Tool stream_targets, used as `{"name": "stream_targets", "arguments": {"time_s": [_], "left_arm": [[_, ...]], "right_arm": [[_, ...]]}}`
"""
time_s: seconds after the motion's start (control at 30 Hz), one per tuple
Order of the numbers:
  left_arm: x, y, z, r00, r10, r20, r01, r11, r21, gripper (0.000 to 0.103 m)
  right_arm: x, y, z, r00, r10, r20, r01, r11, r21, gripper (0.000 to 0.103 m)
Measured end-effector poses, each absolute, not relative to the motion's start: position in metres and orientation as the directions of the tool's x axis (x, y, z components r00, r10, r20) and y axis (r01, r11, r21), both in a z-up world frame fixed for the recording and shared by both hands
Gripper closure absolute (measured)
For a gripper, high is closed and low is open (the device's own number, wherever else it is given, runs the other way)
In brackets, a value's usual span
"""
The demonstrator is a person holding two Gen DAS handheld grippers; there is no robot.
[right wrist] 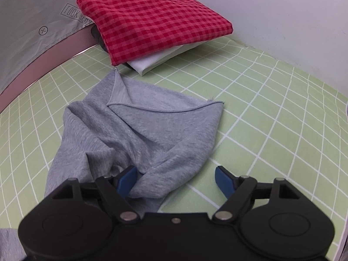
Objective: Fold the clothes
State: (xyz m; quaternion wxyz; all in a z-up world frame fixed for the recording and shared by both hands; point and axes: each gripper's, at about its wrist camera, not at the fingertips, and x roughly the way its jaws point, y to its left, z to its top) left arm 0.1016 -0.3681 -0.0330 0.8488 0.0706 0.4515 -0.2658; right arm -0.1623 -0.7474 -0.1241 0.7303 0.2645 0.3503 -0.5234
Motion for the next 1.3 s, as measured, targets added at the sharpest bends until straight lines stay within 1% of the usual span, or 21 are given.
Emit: {"name": "stream_targets", "arguments": {"time_s": [0.07, 0.13, 0.27, 0.43, 0.47, 0.53, 0.57, 0.6, 0.67, 0.7, 0.73, 0.77, 0.87, 0.9, 0.93, 1.0, 1.07, 1.17, 1.23, 1.3], "left_arm": [[0.087, -0.340, -0.024, 0.484, -0.386, -0.786, 0.473, 0.870, -0.136, 0.095], [0.068, -0.312, -0.020, 0.523, -0.360, -0.773, 0.431, 0.894, -0.125, 0.095], [0.037, -0.249, -0.020, 0.587, -0.224, -0.778, 0.313, 0.949, -0.037, 0.095], [0.029, -0.166, -0.040, 0.570, -0.023, -0.822, 0.062, 0.998, 0.015, 0.094], [0.028, -0.151, -0.043, 0.558, 0.003, -0.830, 0.006, 1.000, 0.007, 0.094], [0.023, -0.130, -0.042, 0.551, 0.016, -0.835, -0.070, 0.997, -0.027, 0.092], [0.019, -0.124, -0.039, 0.558, 0.006, -0.830, -0.086, 0.995, -0.051, 0.092], [0.016, -0.119, -0.037, 0.565, -0.005, -0.825, -0.102, 0.992, -0.076, 0.087], [0.008, -0.114, -0.030, 0.582, -0.020, -0.813, -0.131, 0.984, -0.119, 0.086], [0.007, -0.113, -0.028, 0.585, -0.029, -0.811, -0.140, 0.981, -0.136, 0.079], [0.007, -0.112, -0.025, 0.586, -0.040, -0.809, -0.153, 0.975, -0.160, 0.069], [0.006, -0.112, -0.023, 0.587, -0.052, -0.808, -0.166, 0.969, -0.184, 0.065], [0.007, -0.114, -0.018, 0.608, -0.075, -0.790, -0.194, 0.951, -0.239, 0.047], [0.008, -0.114, -0.017, 0.615, -0.078, -0.785, -0.202, 0.946, -0.252, 0.035], [0.009, -0.115, -0.015, 0.621, -0.080, -0.779, -0.210, 0.941, -0.264, 0.029], [0.016, -0.120, -0.018, 0.612, -0.068, -0.788, -0.212, 0.945, -0.247, 0.028], [0.026, -0.125, -0.028, 0.578, -0.082, -0.812, -0.193, 0.953, -0.234, 0.027], [0.035, -0.132, -0.043, 0.544, -0.088, -0.834, -0.161, 0.965, -0.206, 0.023], [0.040, -0.136, -0.051, 0.519, -0.089, -0.850, -0.148, 0.970, -0.192, 0.023], [0.043, -0.138, -0.056, 0.513, -0.095, -0.853, -0.146, 0.970, -0.195, 0.023]], "right_arm": [[-0.163, -0.745, -0.123, 0.202, -0.568, -0.798, 0.952, 0.307, 0.022, 0.023], [-0.163, -0.740, -0.122, 0.203, -0.555, -0.806, 0.950, 0.312, 0.024, 0.023], [-0.169, -0.725, -0.121, 0.223, -0.534, -0.815, 0.936, 0.351, 0.026, 0.024], [-0.182, -0.707, -0.120, 0.246, -0.512, -0.823, 0.921, 0.387, 0.035, 0.024], [-0.184, -0.703, -0.119, 0.251, -0.505, -0.825, 0.918, 0.394, 0.038, 0.024], [-0.188, -0.696, -0.119, 0.262, -0.492, -0.830, 0.910, 0.412, 0.044, 0.024], [-0.190, -0.692, -0.118, 0.268, -0.486, -0.832, 0.906, 0.420, 0.046, 0.024], [-0.191, -0.689, -0.117, 0.273, -0.480, -0.833, 0.903, 0.428, 0.049, 0.024], [-0.195, -0.682, -0.116, 0.284, -0.473, -0.834, 0.898, 0.436, 0.059, 0.024], [-0.196, -0.679, -0.115, 0.288, -0.470, -0.834, 0.897, 0.437, 0.064, 0.024], [-0.197, -0.678, -0.114, 0.292, -0.466, -0.835, 0.898, 0.435, 0.071, 0.024], [-0.199, -0.677, -0.113, 0.296, -0.463, -0.835, 0.899, 0.430, 0.080, 0.024], [-0.201, -0.675, -0.108, 0.313, -0.447, -0.838, 0.904, 0.411, 0.118, 0.024], [-0.202, -0.675, -0.106, 0.320, -0.444, -0.837, 0.904, 0.407, 0.131, 0.024], [-0.202, -0.674, -0.105, 0.328, -0.441, -0.835, 0.904, 0.403, 0.142, 0.024], [-0.202, -0.672, -0.102, 0.344, -0.433, -0.833, 0.903, 0.395, 0.168, 0.024], [-0.202, -0.672, -0.101, 0.370, -0.414, -0.831, 0.899, 0.386, 0.208, 0.024], [-0.201, -0.670, -0.100, 0.453, -0.363, -0.815, 0.870, 0.377, 0.316, 0.024], [-0.198, -0.668, -0.098, 0.524, -0.327, -0.786, 0.834, 0.383, 0.397, 0.023], [-0.193, -0.667, -0.098, 0.533, -0.320, -0.783, 0.832, 0.368, 0.416, 0.019]]}}
